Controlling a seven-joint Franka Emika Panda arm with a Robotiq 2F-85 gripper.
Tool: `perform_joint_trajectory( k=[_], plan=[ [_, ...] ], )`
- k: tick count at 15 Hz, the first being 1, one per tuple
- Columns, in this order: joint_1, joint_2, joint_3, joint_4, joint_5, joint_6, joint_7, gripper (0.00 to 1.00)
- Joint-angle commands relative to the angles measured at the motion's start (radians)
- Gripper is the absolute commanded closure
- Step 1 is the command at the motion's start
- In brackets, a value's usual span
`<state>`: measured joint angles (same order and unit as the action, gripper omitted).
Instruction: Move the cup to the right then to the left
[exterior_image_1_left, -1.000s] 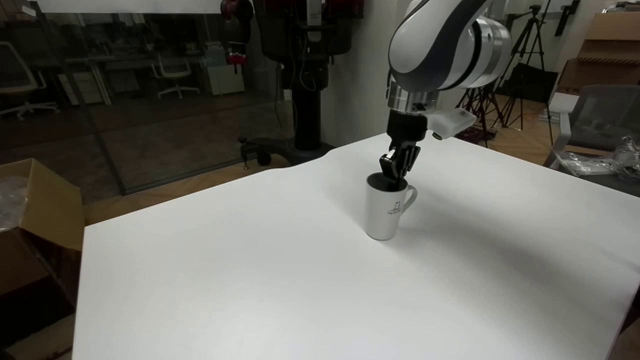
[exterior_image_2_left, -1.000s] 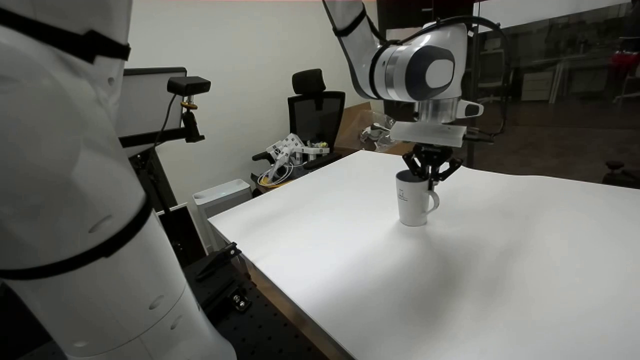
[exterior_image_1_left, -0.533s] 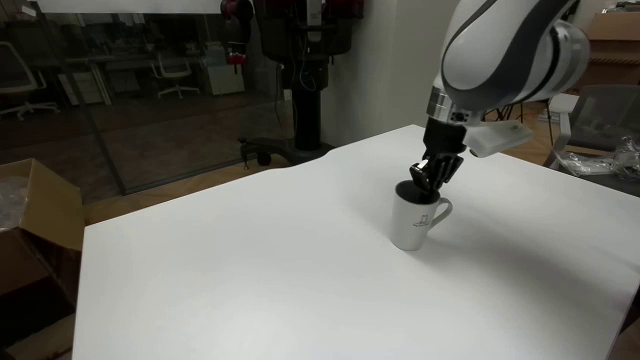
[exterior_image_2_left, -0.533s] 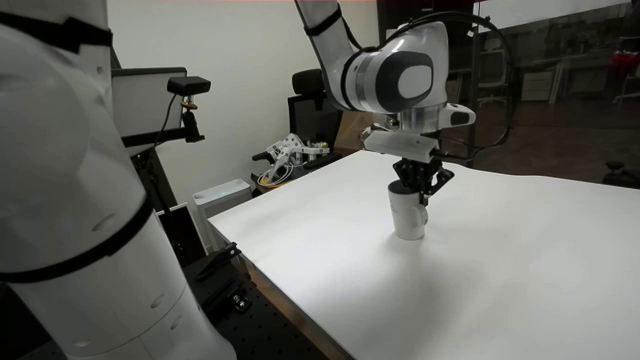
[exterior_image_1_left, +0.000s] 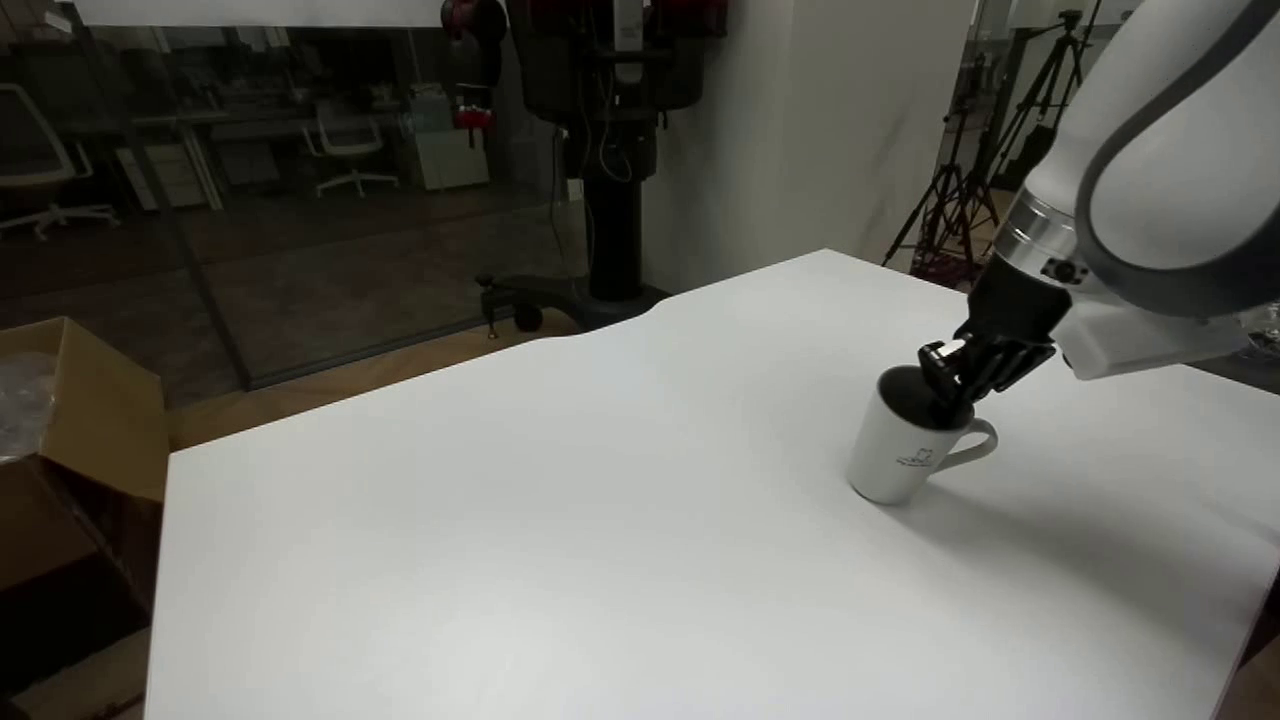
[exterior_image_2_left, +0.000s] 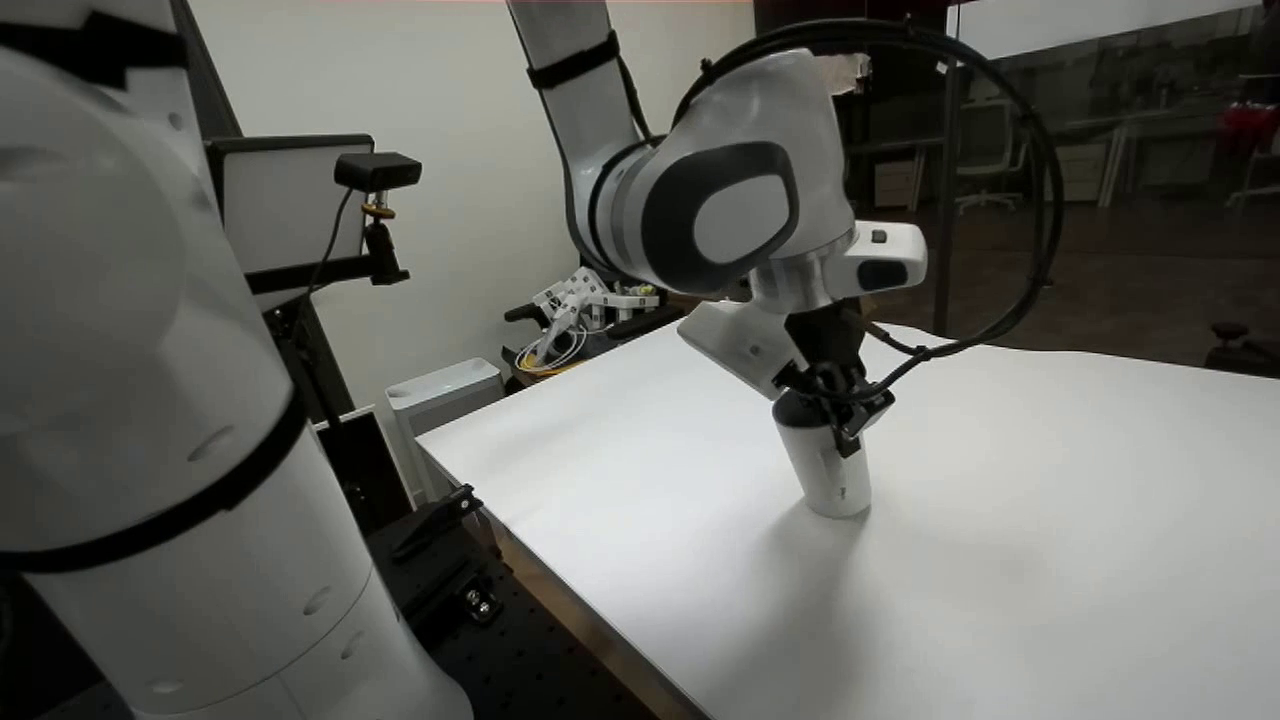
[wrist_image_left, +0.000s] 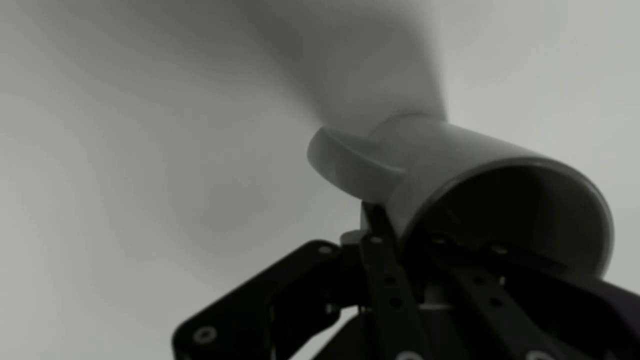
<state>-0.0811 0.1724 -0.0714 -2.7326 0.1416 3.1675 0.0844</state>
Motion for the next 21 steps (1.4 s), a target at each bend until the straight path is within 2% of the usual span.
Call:
perform_joint_trajectory(
  k=[1,2,9,18,21],
  plan=[
    [0.040,-0.018,-0.065,-0.078,0.023,0.164,0.057,0.98],
    [0.040,0.019,-0.068,-0.043,0.040,0.186,0.056,0.98],
    [0.035,0.018,-0.045,-0.052,0.138,0.237,0.100,0.98],
    [0.033,0.014,-0.034,-0.046,0.155,0.238,0.137,0.98],
    [-0.039,-0.002,0.039,-0.045,0.133,0.250,0.181,0.98]
  ],
)
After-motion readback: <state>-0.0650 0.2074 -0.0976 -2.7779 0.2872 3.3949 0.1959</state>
